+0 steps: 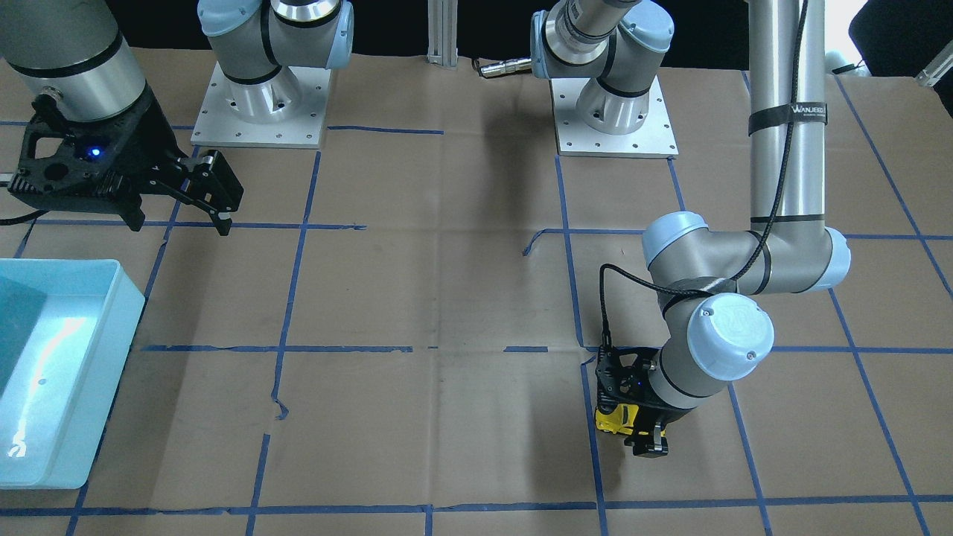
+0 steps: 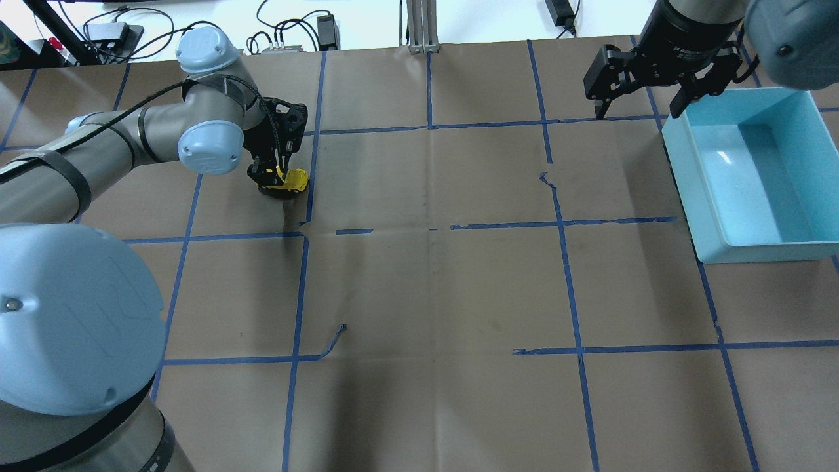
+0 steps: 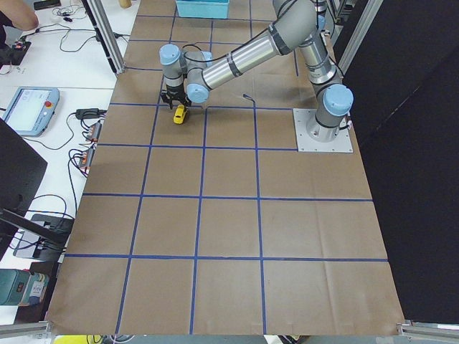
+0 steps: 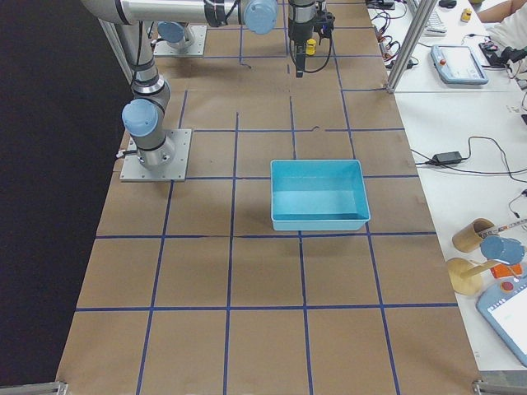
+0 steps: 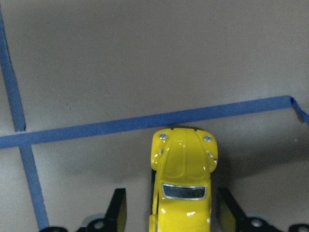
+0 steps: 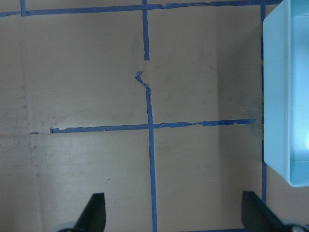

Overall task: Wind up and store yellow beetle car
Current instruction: 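Close the left gripper on the yellow car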

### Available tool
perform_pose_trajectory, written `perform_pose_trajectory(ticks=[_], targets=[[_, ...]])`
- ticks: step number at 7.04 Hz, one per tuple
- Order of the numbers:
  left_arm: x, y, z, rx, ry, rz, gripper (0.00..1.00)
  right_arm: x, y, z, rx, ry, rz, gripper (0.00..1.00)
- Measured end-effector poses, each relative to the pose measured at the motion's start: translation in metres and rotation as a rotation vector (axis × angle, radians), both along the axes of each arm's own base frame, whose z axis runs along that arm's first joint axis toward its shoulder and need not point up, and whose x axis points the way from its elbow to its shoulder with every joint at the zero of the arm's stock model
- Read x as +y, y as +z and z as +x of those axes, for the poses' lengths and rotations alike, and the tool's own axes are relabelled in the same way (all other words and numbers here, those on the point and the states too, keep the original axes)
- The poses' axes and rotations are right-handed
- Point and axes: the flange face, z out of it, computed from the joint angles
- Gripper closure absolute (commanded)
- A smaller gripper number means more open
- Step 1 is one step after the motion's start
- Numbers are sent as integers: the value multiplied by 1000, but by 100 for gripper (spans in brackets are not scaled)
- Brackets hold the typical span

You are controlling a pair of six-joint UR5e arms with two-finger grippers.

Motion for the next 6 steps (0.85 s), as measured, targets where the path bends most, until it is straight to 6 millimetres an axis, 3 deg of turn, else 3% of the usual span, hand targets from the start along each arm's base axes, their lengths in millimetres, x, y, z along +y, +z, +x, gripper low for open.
perform_pose_trajectory(ticks=[1,2,3,4,6], targets=[[0,-1,0,0,-1,2,48,0,0,0,0,0,-1,0],[-1,-4,1,0,-2,6,64,1,0,1,0,1,-1,0],[-1,-4,1,0,-4,6,88,1,1,1,-1,1,-2,0],[-2,-2,0,-2,-6,4,97,1,1,1,-1,1,-2,0],[-3,5,-2,-4,6,-3,98,0,1,1,-2,1,-2,0]])
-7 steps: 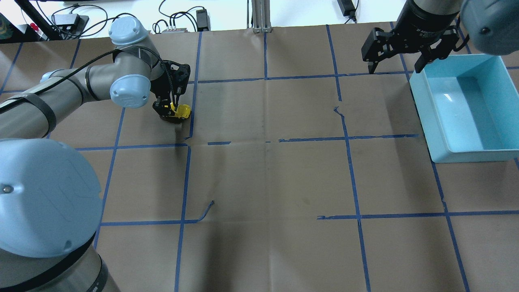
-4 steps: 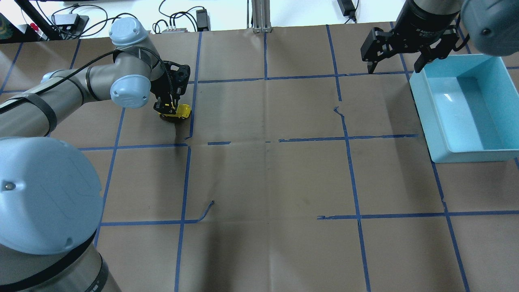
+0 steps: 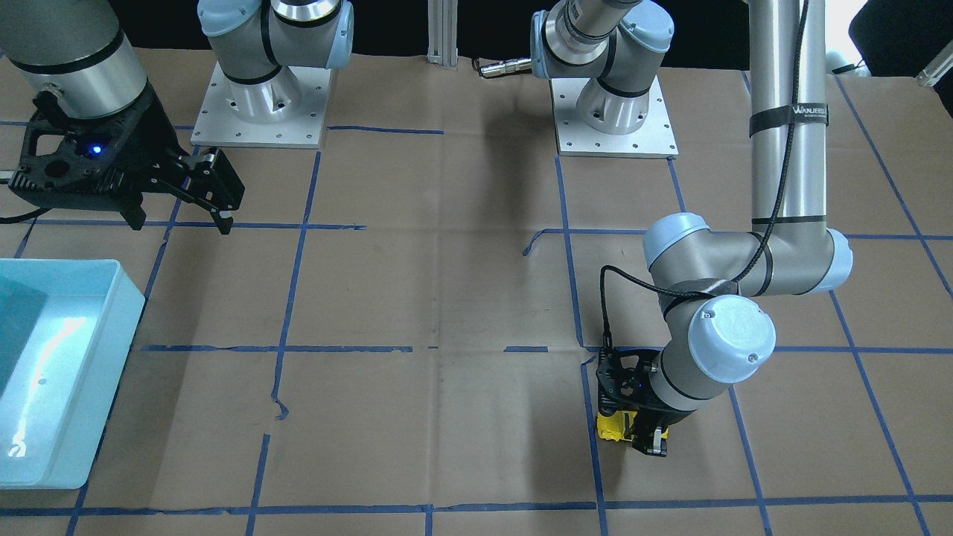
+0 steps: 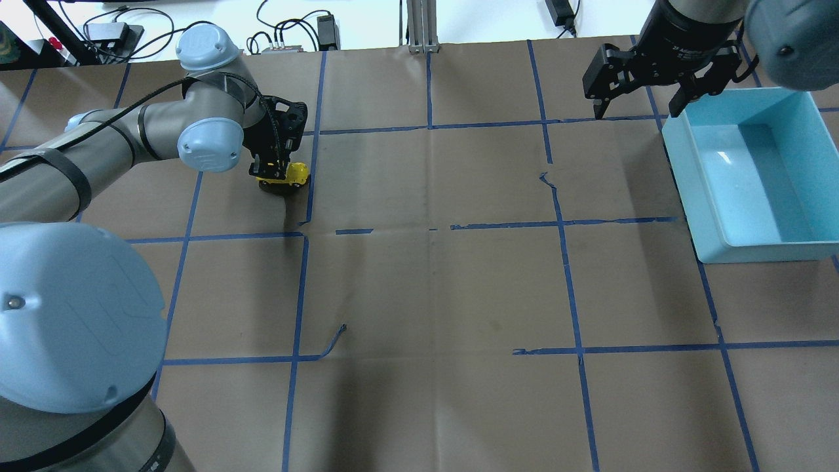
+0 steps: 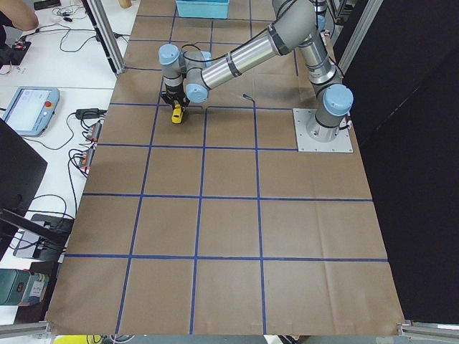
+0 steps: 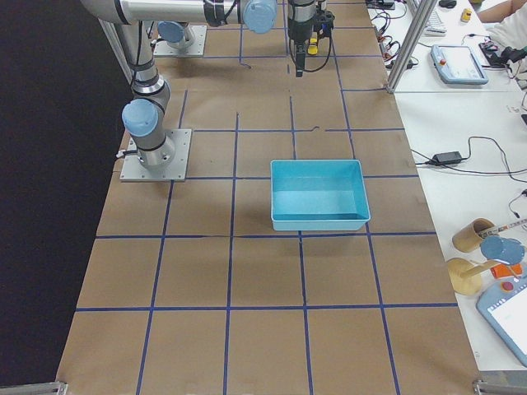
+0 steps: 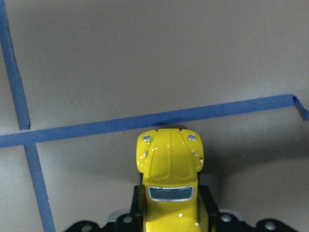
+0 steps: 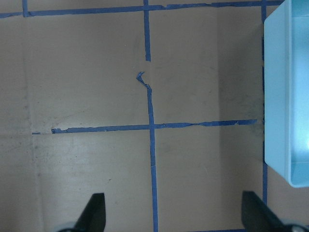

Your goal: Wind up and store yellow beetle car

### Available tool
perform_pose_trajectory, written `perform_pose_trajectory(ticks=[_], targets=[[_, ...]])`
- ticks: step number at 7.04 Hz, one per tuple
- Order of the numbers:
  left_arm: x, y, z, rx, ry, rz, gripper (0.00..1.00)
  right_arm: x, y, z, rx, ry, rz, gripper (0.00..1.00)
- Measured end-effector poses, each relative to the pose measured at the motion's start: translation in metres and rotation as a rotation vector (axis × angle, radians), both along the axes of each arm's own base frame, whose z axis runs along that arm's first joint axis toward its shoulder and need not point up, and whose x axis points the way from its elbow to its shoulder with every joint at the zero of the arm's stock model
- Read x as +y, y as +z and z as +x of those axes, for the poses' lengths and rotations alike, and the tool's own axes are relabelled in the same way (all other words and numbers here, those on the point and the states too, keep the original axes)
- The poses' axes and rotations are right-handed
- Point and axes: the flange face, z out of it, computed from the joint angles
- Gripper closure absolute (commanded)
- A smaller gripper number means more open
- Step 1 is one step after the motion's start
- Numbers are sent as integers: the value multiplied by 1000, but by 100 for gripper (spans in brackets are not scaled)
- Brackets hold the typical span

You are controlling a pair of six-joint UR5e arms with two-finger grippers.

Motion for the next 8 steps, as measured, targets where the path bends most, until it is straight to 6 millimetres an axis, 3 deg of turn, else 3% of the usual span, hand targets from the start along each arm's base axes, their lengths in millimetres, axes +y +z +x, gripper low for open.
perform_pose_trajectory(ticks=[2,8], targets=[[3,8,-7,6,57,-7,98,0,0,0,0,0,0,0],[5,-4,-12,42,101,8,97,0,2,0,0,0,-2,0]])
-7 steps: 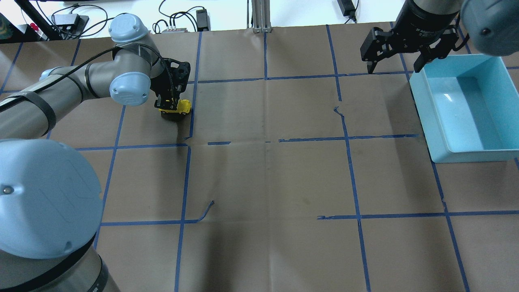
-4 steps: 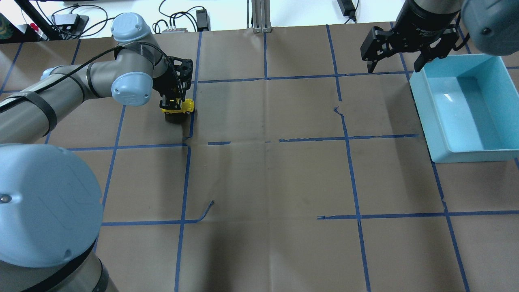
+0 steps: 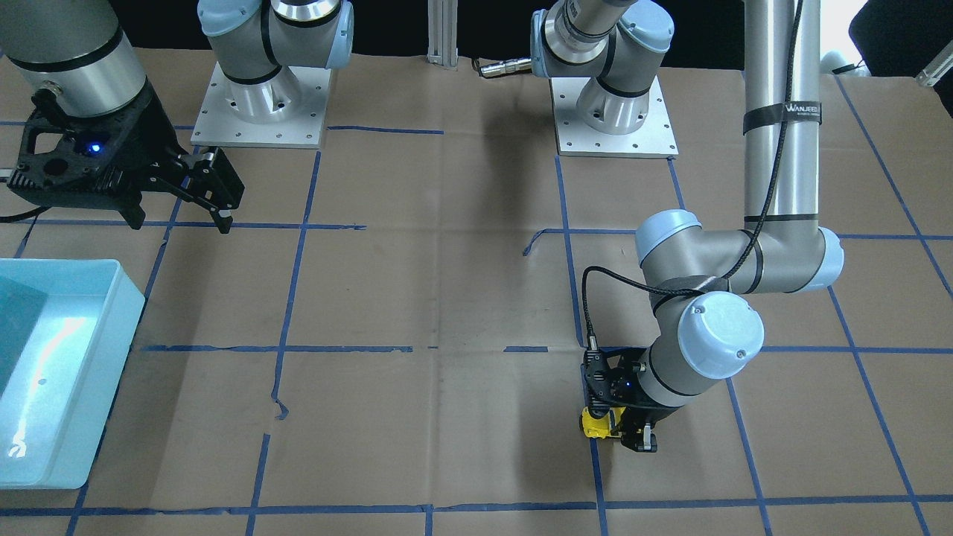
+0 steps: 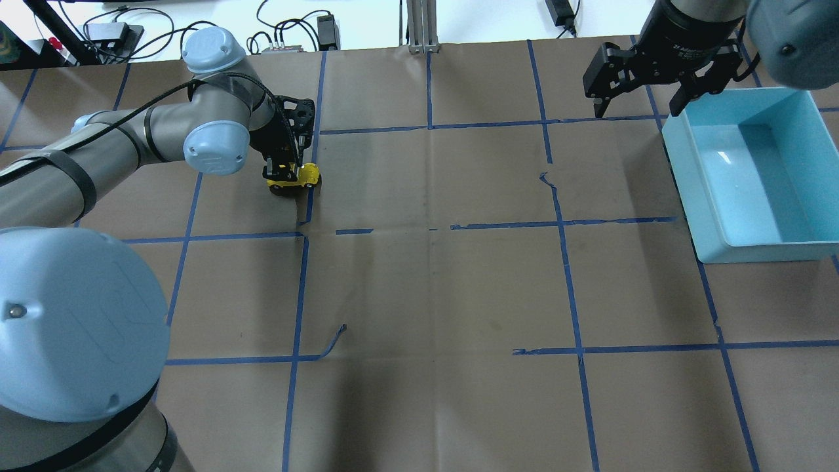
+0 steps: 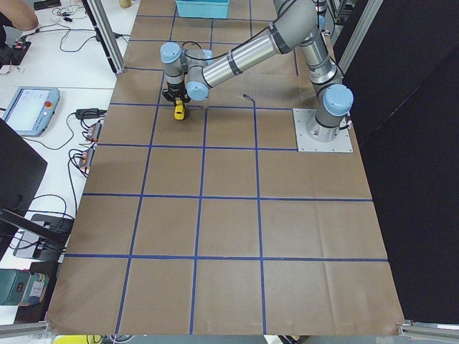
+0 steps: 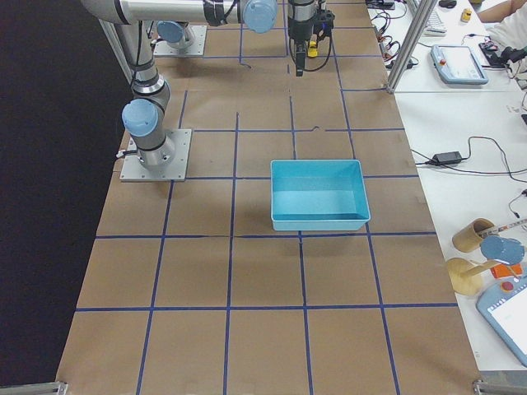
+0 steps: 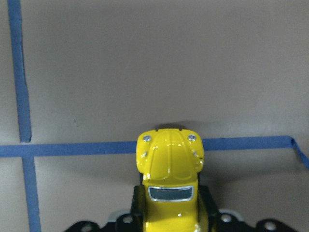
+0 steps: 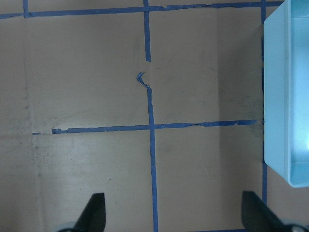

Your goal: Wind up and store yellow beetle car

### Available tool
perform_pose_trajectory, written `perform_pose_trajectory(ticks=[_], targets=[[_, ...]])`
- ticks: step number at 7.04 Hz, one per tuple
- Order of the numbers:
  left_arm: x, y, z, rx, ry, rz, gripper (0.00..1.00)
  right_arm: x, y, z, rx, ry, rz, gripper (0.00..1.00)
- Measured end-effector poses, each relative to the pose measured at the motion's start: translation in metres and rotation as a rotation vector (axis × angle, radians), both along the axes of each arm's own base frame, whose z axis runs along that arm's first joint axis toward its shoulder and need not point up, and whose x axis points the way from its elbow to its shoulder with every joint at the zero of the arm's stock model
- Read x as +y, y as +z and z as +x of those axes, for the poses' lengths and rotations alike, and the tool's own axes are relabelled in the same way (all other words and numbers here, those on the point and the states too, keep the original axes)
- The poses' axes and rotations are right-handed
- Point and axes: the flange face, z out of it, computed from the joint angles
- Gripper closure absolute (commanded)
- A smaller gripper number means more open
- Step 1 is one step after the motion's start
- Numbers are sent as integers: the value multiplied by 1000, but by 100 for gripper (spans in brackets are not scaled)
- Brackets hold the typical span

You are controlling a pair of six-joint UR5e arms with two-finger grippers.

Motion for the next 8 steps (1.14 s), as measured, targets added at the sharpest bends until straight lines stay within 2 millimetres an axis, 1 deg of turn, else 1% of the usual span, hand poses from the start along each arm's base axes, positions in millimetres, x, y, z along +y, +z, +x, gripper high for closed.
perform_pose_trajectory(ticks=[7,8], targets=[[4,-7,10,-4,-20,13,96,-1,-2,0,0,0,3,0],[4,-7,14,-5,-19,12,96,-1,-2,0,0,0,3,0]])
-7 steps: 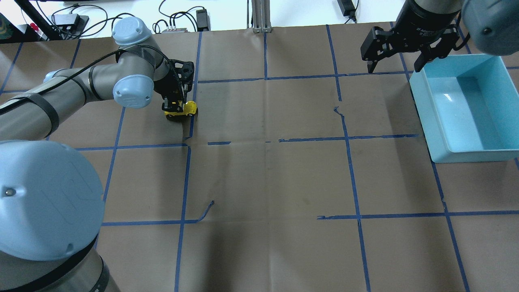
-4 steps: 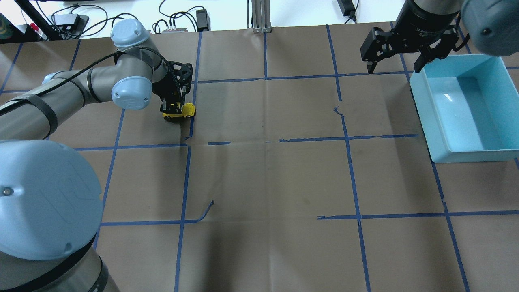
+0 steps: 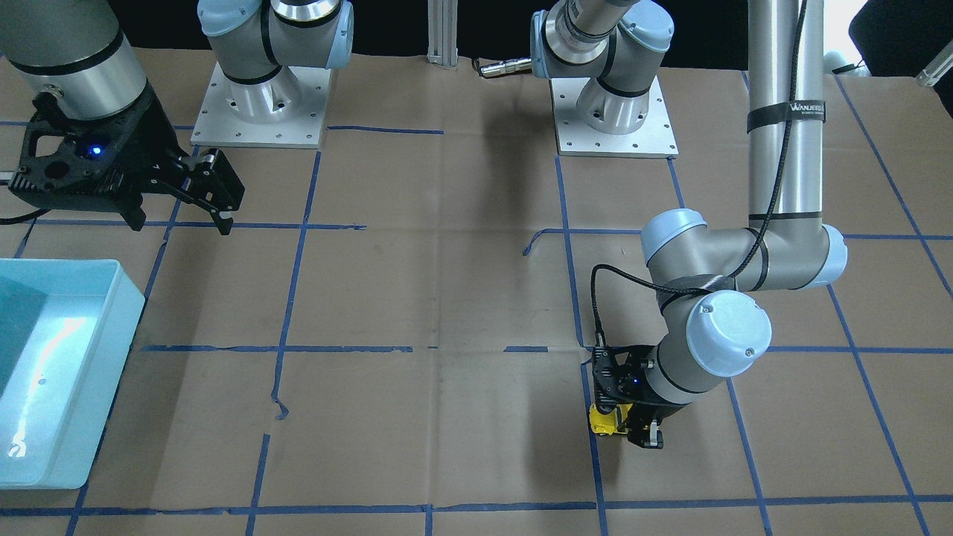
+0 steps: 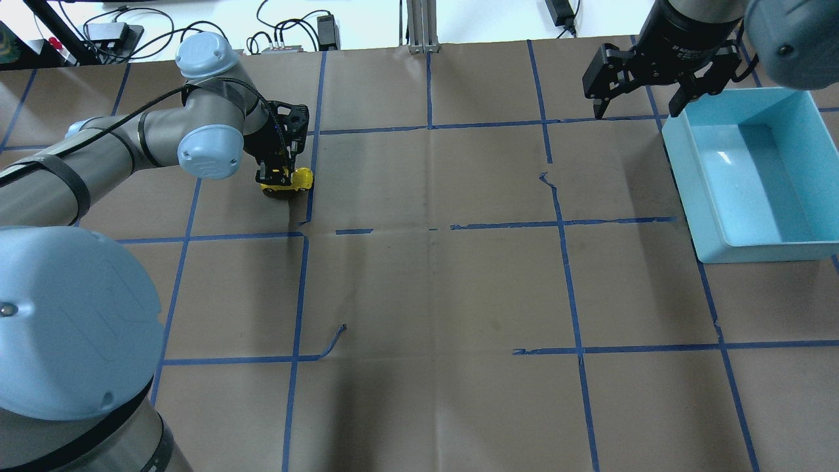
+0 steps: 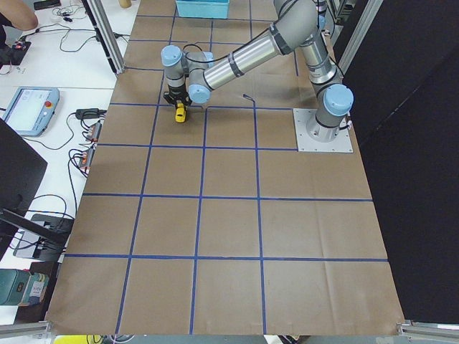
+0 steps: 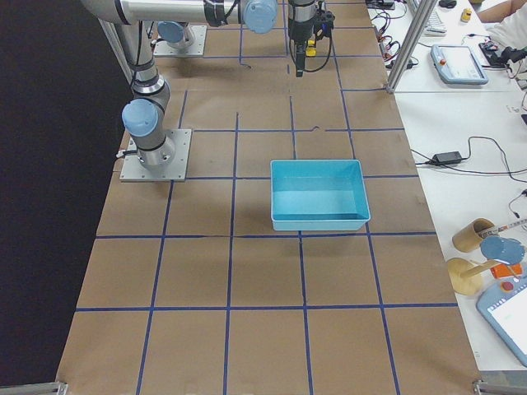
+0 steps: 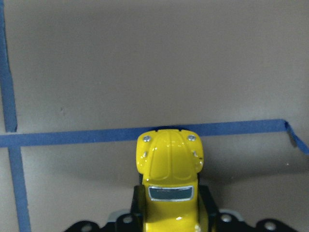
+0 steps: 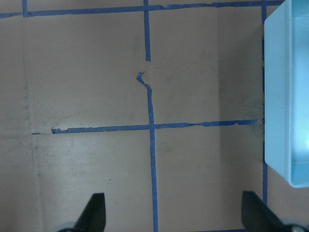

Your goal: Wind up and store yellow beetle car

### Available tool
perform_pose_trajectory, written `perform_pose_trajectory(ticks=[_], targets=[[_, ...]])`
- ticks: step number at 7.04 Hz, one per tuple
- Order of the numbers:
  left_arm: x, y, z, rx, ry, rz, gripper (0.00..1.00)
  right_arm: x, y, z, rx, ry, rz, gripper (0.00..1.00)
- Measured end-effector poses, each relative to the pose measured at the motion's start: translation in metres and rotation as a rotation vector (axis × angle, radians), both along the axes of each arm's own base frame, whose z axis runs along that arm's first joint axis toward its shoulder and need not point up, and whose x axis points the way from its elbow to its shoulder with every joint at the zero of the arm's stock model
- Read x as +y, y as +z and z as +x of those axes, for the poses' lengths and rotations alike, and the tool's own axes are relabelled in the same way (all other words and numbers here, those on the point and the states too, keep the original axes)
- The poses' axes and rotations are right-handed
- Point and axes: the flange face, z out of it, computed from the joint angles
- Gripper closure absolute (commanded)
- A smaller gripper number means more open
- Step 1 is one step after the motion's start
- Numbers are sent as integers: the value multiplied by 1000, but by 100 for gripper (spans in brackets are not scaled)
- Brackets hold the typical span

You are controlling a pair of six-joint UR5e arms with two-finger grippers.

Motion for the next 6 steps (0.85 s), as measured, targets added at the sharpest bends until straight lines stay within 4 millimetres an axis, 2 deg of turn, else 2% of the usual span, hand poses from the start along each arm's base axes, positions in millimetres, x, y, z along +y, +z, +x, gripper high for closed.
perform_pose_trajectory(ticks=[2,6], targets=[[-2,-1,18,0,17,0,96,-1,0,0,-1,0,0,0],[-5,1,39,4,49,-7,96,-1,2,0,-3,0,-7,0]])
